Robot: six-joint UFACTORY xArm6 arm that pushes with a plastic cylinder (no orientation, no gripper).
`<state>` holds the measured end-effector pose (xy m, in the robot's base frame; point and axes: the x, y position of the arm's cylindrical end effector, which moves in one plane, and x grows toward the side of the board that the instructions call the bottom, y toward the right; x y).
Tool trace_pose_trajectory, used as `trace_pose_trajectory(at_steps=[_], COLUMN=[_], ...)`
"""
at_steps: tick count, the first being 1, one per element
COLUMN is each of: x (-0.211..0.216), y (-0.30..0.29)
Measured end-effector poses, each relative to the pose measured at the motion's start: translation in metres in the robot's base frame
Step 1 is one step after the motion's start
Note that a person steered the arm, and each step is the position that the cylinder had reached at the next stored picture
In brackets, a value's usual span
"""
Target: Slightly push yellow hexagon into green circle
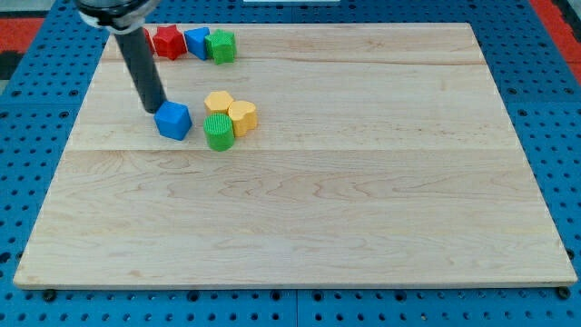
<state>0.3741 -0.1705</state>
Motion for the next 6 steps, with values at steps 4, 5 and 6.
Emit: trace_pose_trajectory(at_steps=[4,5,6], x=[-0.043,-0.046,-0.044], y=[0.002,0.046,0.089])
